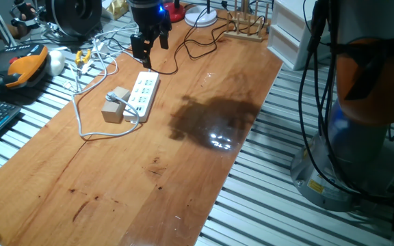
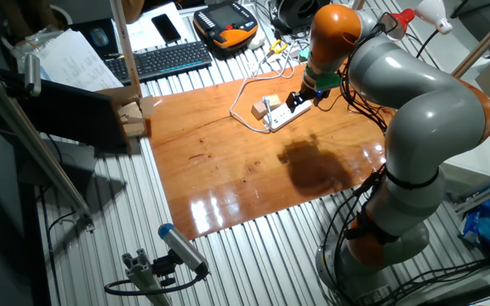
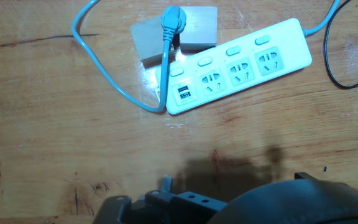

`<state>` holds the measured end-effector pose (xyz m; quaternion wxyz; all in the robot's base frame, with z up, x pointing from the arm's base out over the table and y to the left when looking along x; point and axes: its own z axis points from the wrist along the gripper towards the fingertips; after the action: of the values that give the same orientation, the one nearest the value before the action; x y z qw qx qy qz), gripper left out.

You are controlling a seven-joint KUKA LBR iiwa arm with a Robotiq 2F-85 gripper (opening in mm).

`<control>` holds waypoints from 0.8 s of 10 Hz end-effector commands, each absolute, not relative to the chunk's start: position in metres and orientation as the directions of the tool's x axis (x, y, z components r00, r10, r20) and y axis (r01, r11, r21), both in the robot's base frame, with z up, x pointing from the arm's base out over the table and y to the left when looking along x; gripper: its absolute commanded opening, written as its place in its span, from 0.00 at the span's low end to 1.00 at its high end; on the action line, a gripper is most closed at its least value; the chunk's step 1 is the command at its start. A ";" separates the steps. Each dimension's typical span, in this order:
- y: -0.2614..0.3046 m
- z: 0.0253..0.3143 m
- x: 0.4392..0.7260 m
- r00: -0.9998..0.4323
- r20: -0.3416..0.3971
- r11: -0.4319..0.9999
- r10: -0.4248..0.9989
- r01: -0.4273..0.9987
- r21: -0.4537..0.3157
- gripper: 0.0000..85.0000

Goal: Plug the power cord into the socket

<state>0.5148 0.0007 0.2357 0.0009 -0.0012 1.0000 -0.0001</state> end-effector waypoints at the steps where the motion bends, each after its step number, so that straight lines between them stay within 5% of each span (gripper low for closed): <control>1: 0.001 0.236 0.515 -0.944 0.315 0.994 -0.093 -0.104 -0.019 0.00; 8: 0.001 0.235 0.514 -0.947 0.305 0.994 -0.098 -0.109 -0.018 0.00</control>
<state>0.5143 0.0009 0.2355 -0.1210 -0.0523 0.9911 -0.0158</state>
